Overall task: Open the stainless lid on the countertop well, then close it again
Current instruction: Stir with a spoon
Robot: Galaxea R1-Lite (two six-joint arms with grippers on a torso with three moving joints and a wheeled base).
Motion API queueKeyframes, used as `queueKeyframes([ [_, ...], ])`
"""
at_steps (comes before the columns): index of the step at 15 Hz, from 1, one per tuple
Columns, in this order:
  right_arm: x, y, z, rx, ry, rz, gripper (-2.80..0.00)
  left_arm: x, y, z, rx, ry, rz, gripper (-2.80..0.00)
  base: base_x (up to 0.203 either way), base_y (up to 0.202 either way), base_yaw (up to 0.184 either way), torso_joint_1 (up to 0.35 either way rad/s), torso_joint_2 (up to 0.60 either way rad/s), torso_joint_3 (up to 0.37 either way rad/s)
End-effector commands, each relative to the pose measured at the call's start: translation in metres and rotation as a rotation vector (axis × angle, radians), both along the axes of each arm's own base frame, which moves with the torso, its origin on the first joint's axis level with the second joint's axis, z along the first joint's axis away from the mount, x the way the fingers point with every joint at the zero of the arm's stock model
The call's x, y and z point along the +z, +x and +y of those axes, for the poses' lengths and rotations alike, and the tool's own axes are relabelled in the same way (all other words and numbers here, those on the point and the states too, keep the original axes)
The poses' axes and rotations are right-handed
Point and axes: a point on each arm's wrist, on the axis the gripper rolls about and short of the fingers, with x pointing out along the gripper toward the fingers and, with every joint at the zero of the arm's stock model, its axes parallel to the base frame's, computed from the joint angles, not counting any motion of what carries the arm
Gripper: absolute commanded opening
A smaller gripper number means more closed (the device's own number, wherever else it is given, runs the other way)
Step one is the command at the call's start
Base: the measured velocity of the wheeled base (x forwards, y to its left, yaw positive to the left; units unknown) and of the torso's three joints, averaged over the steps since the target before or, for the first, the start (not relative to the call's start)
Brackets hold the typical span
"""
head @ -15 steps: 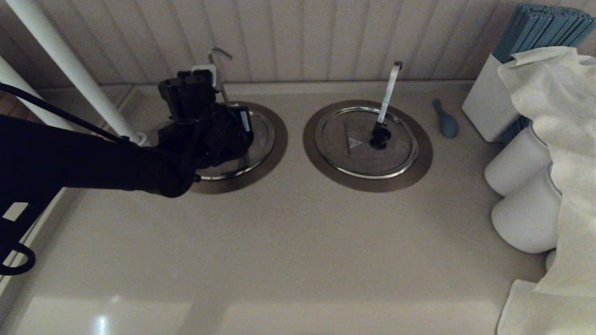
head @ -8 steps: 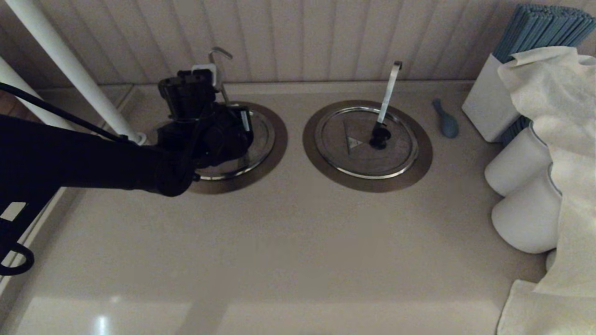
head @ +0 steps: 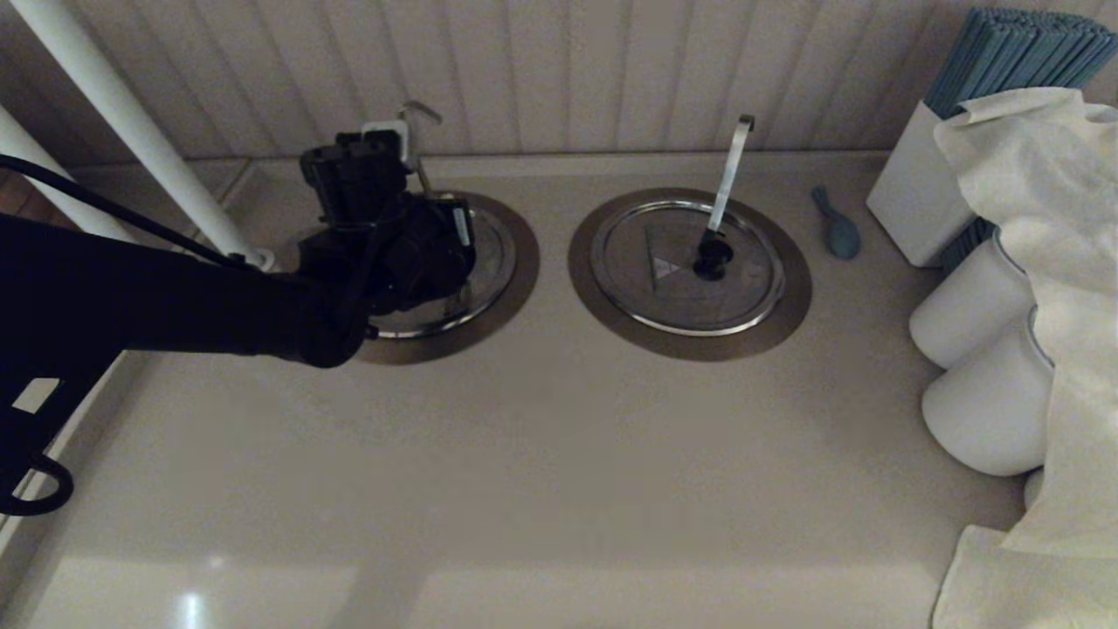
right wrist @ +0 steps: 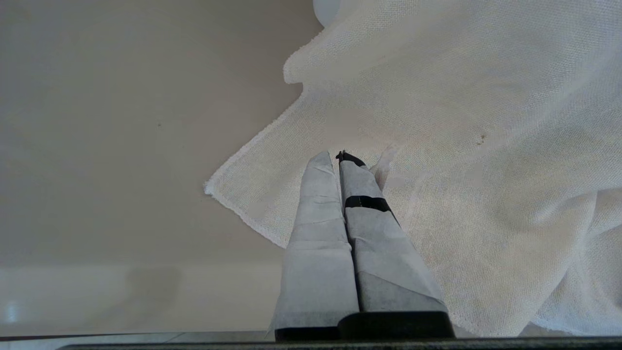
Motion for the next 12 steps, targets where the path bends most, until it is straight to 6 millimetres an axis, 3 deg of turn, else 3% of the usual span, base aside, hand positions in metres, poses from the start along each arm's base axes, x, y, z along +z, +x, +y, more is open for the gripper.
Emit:
queueKeyframes([
  [1, 0.0, 0.0, 0.0, 0.0, 0.0, 0.001, -2.8, -0.003, 0.002, -0.001, 0.002, 0.002, 0.006, 0.0, 0.0, 0.0, 0.0, 0.0, 0.0, 0.0],
  [7, 0.0, 0.0, 0.0, 0.0, 0.0, 0.001, -2.8, -0.007, 0.01, 0.0, 0.009, -0.003, 0.002, 0.0, 0.0, 0.0, 0.0, 0.0, 0.0, 0.0],
  [12, 0.0, 0.0, 0.0, 0.0, 0.001, 0.001, -2.8, 0.01, 0.021, 0.038, 0.098, -0.011, -0.021, 0.0, 0.0, 0.0, 0.0, 0.0, 0.0, 0.0],
])
